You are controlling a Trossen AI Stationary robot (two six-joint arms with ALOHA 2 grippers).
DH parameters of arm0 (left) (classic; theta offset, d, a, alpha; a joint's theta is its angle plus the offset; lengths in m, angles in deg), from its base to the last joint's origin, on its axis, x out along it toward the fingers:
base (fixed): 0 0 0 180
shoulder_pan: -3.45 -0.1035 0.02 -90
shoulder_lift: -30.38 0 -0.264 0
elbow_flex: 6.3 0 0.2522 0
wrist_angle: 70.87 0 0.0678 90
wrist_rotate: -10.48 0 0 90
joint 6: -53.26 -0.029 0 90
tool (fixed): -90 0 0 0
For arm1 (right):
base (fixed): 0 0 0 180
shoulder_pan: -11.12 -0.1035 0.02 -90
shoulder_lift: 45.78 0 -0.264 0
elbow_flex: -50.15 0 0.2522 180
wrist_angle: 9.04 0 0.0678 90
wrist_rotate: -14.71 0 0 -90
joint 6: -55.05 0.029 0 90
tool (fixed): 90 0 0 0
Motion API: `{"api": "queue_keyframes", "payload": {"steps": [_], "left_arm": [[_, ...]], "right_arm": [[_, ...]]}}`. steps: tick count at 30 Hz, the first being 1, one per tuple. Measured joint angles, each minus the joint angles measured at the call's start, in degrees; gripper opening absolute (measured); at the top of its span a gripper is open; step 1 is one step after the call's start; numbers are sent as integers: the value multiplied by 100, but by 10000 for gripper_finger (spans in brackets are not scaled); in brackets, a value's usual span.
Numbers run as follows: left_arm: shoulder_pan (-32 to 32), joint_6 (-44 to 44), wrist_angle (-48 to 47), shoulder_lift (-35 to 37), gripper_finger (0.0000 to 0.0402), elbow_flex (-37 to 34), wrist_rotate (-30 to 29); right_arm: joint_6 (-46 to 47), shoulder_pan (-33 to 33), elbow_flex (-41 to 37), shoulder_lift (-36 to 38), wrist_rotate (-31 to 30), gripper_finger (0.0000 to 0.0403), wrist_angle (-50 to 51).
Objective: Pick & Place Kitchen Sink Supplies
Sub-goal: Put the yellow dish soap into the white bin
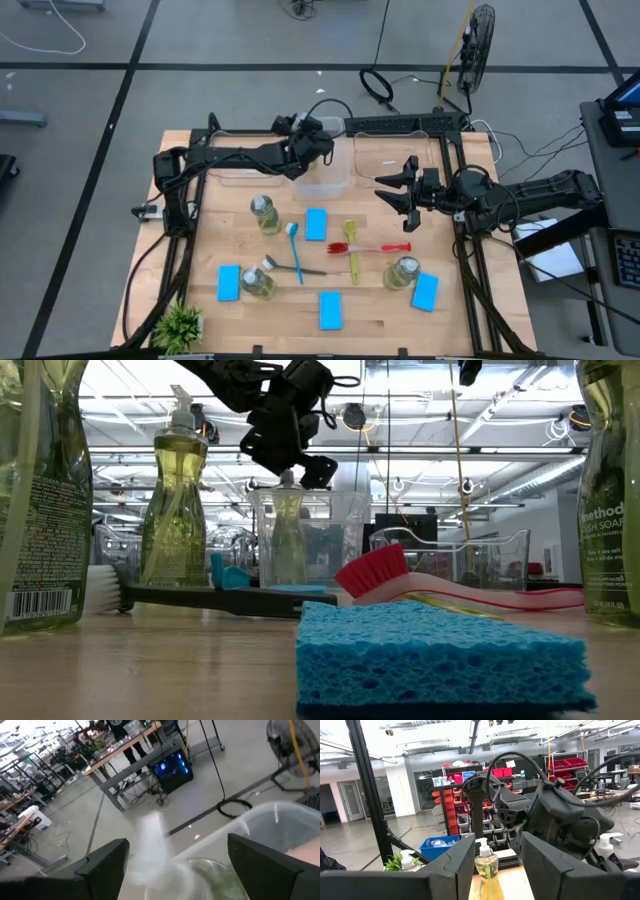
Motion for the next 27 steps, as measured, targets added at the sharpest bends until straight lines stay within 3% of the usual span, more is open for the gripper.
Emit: {"api": "queue_keyframes", "payload": {"steps": [16, 27], "left_arm": [[200, -1346, 1192, 637, 335, -2, -532], [984, -1890, 1598, 1616, 335, -2, -614]], "right_arm": [[5, 0, 0, 0, 1, 144, 1], [10, 0, 0, 0, 2, 144, -2]]}}
